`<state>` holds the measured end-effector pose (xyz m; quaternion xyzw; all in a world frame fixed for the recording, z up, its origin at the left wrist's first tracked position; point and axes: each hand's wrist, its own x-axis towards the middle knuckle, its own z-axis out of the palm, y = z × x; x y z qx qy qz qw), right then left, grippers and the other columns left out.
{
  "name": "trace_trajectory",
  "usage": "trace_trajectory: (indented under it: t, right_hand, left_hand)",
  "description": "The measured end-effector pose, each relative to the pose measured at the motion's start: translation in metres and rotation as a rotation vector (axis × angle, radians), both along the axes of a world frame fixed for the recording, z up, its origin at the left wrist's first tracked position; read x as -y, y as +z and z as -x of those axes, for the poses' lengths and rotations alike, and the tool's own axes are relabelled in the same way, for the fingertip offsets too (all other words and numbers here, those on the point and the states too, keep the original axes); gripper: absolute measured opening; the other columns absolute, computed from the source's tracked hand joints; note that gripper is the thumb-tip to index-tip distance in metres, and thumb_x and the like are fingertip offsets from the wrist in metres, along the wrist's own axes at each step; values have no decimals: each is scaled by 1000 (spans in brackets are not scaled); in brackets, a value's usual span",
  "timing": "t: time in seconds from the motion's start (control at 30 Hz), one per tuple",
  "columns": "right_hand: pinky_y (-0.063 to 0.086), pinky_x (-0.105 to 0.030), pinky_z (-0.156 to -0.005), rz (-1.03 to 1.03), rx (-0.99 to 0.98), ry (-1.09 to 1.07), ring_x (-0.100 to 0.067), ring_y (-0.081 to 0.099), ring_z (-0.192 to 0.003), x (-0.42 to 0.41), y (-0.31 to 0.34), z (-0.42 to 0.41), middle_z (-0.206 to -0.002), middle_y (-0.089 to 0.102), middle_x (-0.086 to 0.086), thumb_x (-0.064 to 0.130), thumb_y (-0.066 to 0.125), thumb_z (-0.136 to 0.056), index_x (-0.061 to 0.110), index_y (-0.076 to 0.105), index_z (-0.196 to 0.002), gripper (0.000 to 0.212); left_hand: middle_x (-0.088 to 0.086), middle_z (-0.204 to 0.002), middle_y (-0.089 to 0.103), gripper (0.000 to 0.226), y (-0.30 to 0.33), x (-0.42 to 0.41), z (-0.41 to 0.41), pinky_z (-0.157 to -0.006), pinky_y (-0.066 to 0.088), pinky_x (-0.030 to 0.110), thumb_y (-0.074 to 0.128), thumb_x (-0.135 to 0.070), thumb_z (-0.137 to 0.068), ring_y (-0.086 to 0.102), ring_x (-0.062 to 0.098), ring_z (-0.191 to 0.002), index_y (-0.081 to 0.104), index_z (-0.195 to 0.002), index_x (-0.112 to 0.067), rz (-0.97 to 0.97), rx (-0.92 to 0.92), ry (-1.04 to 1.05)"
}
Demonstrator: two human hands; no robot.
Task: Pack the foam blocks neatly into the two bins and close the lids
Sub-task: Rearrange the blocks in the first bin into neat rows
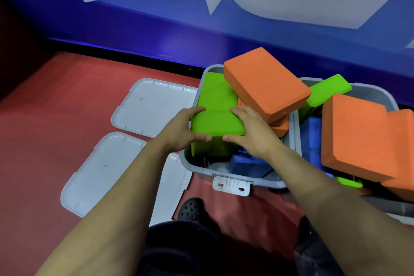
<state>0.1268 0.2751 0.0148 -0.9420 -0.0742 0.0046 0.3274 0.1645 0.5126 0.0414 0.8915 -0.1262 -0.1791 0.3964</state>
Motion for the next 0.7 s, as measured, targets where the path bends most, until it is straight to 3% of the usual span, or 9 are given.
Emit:
trace_trajectory:
  t: [0.1, 0.27, 0.43, 0.53, 0.7]
  right_hand:
    - [28, -28, -113, 51, -2, -15, -16, 36, -135, 2, -3, 7, -145, 43, 3, 52, 77, -81, 16, 41, -152, 87]
    - [30, -32, -115, 98, 33, 7, -18, 35, -132, 1, -5, 3, -142, 46, -1, 58, 68, -85, 14, 42, -151, 84]
    - [29, -31, -115, 114, -35, -1, -19, 34, -134, -4, -17, -2, -140, 46, -1, 59, 72, -82, 16, 43, -151, 86]
    - [33, -33, -114, 115, -29, 2, -17, 35, -132, -10, -31, -4, -138, 46, 1, 56, 75, -80, 17, 43, -150, 86]
    - [25, -33, -121, -37, -162, 88, -17, 30, -146, 9, -40, -13, -161, 30, -1, 46, 79, -82, 19, 31, -157, 93]
  left_hand:
    - [7, -150, 37, 89, -6, 1, 3, -108, 33, 25, 86, -26, -80, 39, 24, -140, 38, -154, -30, -21, -18, -39]
    - [2, -157, 36, 85, -13, -3, 0, -112, 44, 45, 82, -22, -85, 45, 28, -139, 37, -156, -30, 104, -105, 34]
    - [1, -159, 37, 82, -30, -5, 1, -111, 46, 45, 80, -16, -87, 45, 28, -139, 37, -156, -28, 133, -145, 64]
    - [4, -159, 33, 80, -43, -2, 3, -111, 44, 43, 79, -22, -89, 42, 31, -141, 36, -155, -29, 79, -160, 89]
    - [10, -158, 34, 78, -50, 6, -4, -114, 39, 41, 76, -32, -91, 40, 31, -142, 34, -156, -26, -23, -78, 72]
